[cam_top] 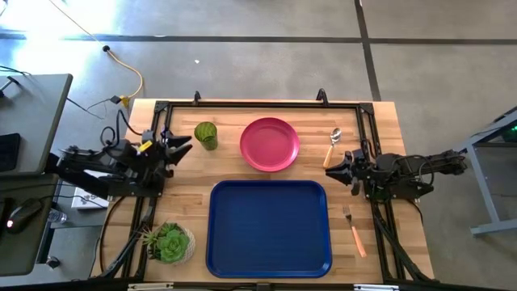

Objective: Pick and place plate/cup/fork/spoon on tray
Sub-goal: Put the green cup on the blue serving tray

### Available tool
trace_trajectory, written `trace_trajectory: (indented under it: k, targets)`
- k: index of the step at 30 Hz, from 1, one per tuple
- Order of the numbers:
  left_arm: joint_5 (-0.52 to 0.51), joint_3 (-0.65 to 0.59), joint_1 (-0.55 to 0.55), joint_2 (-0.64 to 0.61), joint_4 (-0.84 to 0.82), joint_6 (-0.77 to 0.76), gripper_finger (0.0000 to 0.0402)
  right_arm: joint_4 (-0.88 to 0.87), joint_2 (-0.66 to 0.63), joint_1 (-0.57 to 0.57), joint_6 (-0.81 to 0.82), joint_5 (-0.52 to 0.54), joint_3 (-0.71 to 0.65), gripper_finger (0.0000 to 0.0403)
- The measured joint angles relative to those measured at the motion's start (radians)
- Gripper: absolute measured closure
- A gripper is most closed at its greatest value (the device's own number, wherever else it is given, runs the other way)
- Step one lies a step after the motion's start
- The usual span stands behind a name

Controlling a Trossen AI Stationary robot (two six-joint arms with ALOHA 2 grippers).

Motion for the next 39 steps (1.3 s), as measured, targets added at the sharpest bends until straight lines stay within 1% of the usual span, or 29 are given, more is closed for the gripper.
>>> trace_trajectory:
  k: [5, 9, 14, 21, 27, 31, 34, 39]
  targets:
    - [0.001, 0.082, 0.027, 0.117, -0.082, -0.001, 0.0240, 0.044, 0.000, 0.000, 0.006, 0.016, 0.000, 0.0336]
    - [0.008, 0.163, 0.042, 0.222, -0.166, 0.016, 0.0240, 0.118, 0.000, 0.000, 0.072, 0.071, 0.000, 0.0336]
    - [0.006, 0.285, 0.077, 0.331, -0.314, 0.059, 0.0240, 0.138, 0.000, 0.000, 0.129, 0.115, 0.000, 0.0336]
    - [0.007, 0.440, 0.149, 0.440, -0.533, 0.077, 0.0240, 0.146, 0.000, 0.000, 0.140, 0.127, 0.000, 0.0336]
    - [0.009, 0.546, 0.222, 0.503, -0.668, 0.079, 0.0240, 0.188, 0.000, 0.000, 0.129, 0.128, 0.000, 0.0336]
    - [0.069, 0.604, 0.278, 0.546, -0.731, 0.113, 0.0240, 0.245, 0.000, 0.000, 0.090, 0.135, 0.000, 0.0336]
    - [0.118, 0.645, 0.321, 0.582, -0.771, 0.152, 0.0240, 0.285, 0.000, 0.000, 0.049, 0.162, 0.000, 0.0336]
    - [0.161, 0.682, 0.388, 0.647, -0.822, 0.217, 0.0240, 0.317, 0.000, 0.000, 0.028, 0.194, 0.000, 0.0336]
